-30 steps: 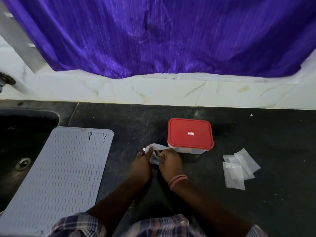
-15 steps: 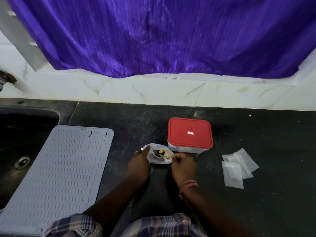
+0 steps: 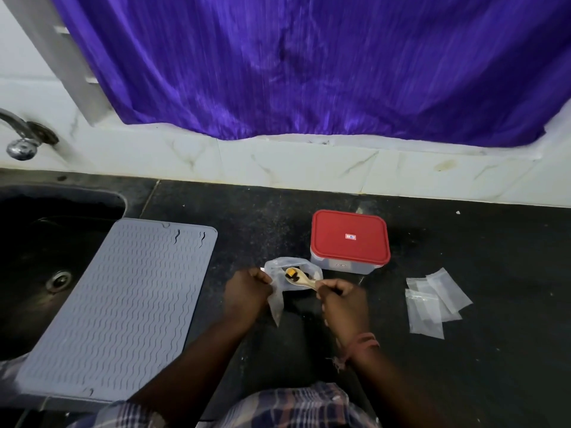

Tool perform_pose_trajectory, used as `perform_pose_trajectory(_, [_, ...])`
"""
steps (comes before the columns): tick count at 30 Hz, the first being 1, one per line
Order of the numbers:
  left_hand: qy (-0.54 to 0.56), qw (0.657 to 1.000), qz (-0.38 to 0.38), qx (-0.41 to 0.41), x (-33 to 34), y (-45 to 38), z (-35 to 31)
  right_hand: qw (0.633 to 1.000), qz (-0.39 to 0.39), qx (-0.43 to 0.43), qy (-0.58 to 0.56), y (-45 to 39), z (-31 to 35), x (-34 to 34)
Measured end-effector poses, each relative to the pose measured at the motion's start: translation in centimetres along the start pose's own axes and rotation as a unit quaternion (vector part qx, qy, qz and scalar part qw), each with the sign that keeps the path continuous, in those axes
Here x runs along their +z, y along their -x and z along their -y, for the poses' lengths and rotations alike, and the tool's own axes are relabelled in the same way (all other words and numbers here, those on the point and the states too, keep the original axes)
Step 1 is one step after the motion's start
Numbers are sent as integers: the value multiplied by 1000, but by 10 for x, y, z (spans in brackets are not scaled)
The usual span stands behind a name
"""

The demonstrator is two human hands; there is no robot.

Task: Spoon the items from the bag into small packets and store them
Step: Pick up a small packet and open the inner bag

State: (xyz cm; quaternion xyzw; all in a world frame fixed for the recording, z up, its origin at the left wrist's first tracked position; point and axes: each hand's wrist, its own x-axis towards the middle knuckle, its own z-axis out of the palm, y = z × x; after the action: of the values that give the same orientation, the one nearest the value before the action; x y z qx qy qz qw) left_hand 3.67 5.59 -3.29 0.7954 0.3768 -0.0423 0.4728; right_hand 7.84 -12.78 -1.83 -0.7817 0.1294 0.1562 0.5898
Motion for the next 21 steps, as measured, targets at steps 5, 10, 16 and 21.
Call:
perform_pose_trajectory(5, [60,998,-7,4,1,13,-3,994,12,-75,81,14,5,10])
perform_pose_trajectory(10, [118,993,-8,18,1,29,-5,963,10,-177,205,23,0,6])
perform_pose_trajectory(16, [140,990,-19,17,6,39,2,761,32,-478,437,32,-15,17])
perform_pose_trajectory(21, [167,985,-30,-20,6,40,9,720,36,-514,465,31,-25,14])
